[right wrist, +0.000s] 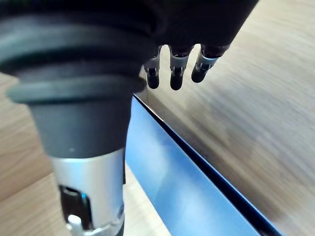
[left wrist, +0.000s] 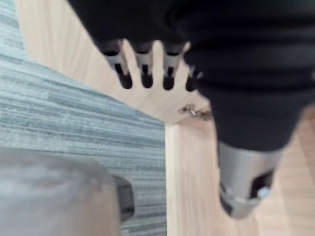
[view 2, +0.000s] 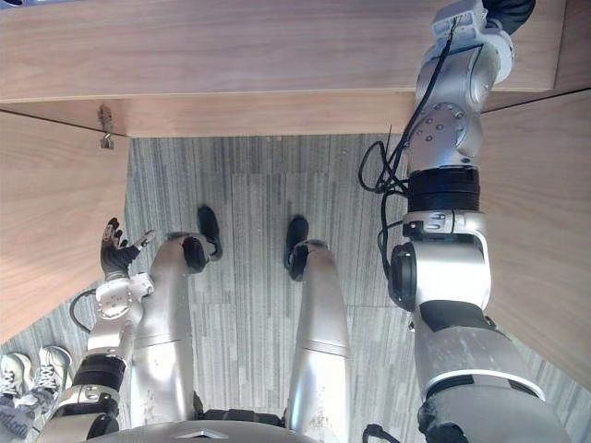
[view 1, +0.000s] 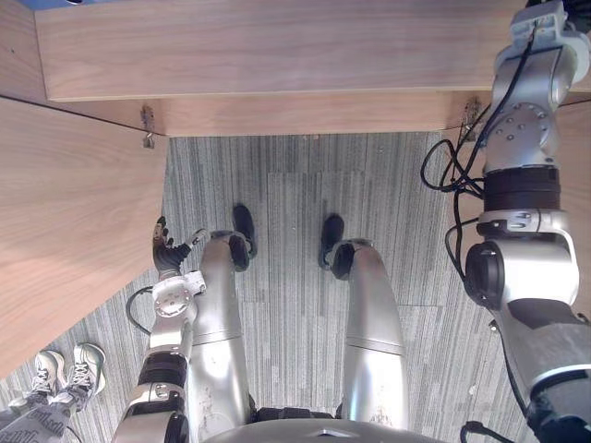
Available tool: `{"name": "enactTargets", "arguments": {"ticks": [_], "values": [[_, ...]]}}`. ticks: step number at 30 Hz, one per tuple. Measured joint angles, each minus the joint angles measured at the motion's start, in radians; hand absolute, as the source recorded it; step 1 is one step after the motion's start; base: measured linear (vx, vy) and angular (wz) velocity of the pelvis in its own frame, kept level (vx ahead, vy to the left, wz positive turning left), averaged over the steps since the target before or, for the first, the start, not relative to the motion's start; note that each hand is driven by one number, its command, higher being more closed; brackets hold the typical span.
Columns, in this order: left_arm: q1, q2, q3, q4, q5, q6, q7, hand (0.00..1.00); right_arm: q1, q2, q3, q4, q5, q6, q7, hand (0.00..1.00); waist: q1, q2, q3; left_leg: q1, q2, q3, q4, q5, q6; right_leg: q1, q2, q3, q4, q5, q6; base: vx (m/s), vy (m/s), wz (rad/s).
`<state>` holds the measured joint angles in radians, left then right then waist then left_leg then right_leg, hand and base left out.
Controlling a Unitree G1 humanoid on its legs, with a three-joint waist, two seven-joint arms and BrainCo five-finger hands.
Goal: Walk over to the cabinet, pick up the folder, carry it to the office cabinet, place the folder inside the office cabinet, then close the office cabinet door
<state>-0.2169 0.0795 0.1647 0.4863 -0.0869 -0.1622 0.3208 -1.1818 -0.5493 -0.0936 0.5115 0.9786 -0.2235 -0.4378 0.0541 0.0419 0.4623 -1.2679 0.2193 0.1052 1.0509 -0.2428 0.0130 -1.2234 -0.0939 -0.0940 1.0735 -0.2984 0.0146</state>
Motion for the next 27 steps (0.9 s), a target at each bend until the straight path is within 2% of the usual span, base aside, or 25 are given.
{"name": "enactTargets", "arguments": {"ticks": [6,8,10,16,20,27], "values": [[-0.021,0.001,0.003,0.040,0.000,0.004,-0.002,0.00,0.051,-0.006,0.017,0.025,0.032,0.010,0.051,0.00,0.003,0.000,0.000,0.025,0.008,0.011,-0.038,0.014,0.002,0.023,0.012,0.003,-0.049,0.027,0.001,-0.03,-0.003,-0.06],[-0.067,0.014,0.000,0.080,0.000,0.037,-0.005,0.00,0.059,-0.002,0.037,0.025,0.047,0.011,0.061,0.00,-0.003,0.000,0.000,0.028,0.009,0.019,-0.054,0.022,0.008,0.023,0.014,0.005,-0.066,0.038,0.001,-0.03,-0.003,-0.08],[-0.080,0.021,-0.011,0.083,0.001,0.048,-0.010,0.00,0.068,0.001,0.041,0.028,0.047,0.013,0.065,0.00,-0.005,0.000,0.000,0.028,0.012,0.028,-0.062,0.028,0.008,0.020,0.014,0.007,-0.078,0.047,0.000,-0.04,0.009,-0.09],[-0.075,0.023,-0.012,0.075,-0.014,0.047,-0.030,0.00,0.071,-0.003,0.040,0.059,0.047,0.024,0.104,0.00,-0.005,0.000,0.000,0.028,0.015,0.030,-0.063,0.028,0.008,0.020,0.016,0.007,-0.085,0.052,0.001,-0.01,0.002,-0.01],[-0.072,0.040,-0.036,0.073,-0.021,0.047,-0.050,0.00,0.083,-0.059,0.092,0.063,0.033,0.059,0.159,0.00,-0.008,0.000,0.000,0.028,0.016,0.034,-0.077,0.035,0.010,0.022,0.017,0.007,-0.103,0.065,0.004,-0.01,0.003,-0.01],[-0.072,0.047,-0.071,0.073,-0.020,0.047,-0.075,0.00,0.083,-0.161,0.226,0.107,-0.099,0.120,0.263,0.00,-0.018,-0.001,0.000,0.052,0.018,0.042,-0.106,0.049,0.014,0.044,0.023,0.011,-0.140,0.086,0.006,-0.01,0.002,-0.02]]}}
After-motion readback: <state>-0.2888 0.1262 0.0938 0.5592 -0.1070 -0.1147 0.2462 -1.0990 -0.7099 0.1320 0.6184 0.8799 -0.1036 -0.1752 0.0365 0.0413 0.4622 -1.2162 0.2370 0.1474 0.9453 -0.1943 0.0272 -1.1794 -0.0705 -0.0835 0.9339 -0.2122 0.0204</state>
